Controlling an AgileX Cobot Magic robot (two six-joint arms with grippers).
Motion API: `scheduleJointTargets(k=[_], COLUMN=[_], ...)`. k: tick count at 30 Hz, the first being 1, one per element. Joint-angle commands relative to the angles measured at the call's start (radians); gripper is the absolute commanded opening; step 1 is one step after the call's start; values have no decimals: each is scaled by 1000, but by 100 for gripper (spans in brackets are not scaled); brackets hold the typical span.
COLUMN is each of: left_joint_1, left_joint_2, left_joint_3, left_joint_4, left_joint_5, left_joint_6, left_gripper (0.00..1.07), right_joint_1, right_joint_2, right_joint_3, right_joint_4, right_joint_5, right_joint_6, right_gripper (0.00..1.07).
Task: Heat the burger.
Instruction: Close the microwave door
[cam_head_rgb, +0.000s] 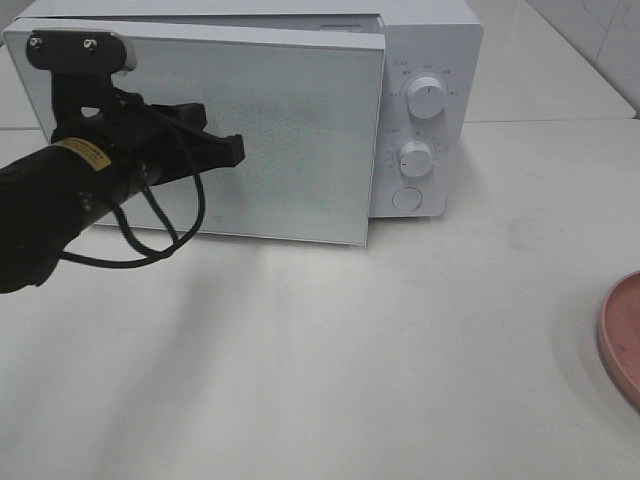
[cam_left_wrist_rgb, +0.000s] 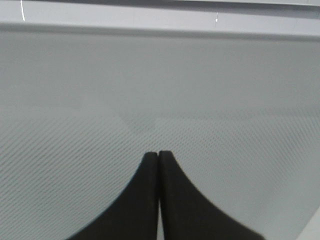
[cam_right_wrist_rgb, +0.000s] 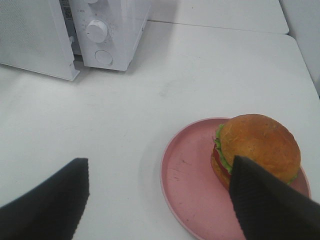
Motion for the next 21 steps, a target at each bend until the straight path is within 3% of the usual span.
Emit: scheduleJointTargets(k=[1,5,7,18,21], left_joint_1=[-43,-63,-75,-76,-76], left_joint_2=[43,71,105,174,192], left_joint_3=[-84,-134,-203,-350,-394], left_joint_4=[-65,-94,-128,-141,-160], left_joint_5=[-1,22,81,131,159], left_joint_6=[44,68,86,90,119], left_gripper=[0,0,0,0,0], right_joint_1=[-6,-6,-6,-6,-6], right_joint_2=[-27,-27,-27,-27,-27], right_joint_3=[4,4,4,4,4], right_joint_4=[-4,-4,-4,-4,-4], right_joint_5=[-7,-7,-7,-7,-7], right_joint_6=[-5,-5,-5,-5,-5], right_gripper=[75,75,75,75,75])
